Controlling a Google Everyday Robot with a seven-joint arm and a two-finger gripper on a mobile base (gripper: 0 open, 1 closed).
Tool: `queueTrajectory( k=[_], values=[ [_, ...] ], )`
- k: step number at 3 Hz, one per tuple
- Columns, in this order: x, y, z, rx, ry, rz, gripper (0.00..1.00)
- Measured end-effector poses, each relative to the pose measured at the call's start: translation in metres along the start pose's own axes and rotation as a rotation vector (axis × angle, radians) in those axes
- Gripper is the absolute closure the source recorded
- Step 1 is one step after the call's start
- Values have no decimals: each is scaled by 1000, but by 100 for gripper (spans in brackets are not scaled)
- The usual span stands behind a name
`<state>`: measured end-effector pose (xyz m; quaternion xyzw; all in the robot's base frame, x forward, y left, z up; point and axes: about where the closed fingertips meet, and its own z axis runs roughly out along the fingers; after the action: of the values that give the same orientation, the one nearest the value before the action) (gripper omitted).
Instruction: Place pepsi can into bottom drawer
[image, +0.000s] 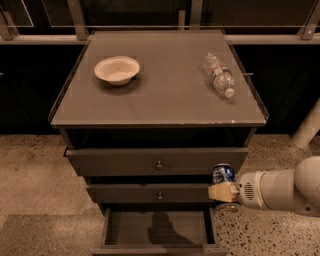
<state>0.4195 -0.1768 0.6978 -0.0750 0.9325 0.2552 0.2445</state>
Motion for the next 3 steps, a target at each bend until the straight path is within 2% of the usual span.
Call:
queueTrajectory(
  k=[1,2,3],
  values=[
    [1,-5,7,-3,-6,12,100],
    [2,-9,0,23,-20,28,100],
    [38,-45,27,43,23,134,100]
  ],
)
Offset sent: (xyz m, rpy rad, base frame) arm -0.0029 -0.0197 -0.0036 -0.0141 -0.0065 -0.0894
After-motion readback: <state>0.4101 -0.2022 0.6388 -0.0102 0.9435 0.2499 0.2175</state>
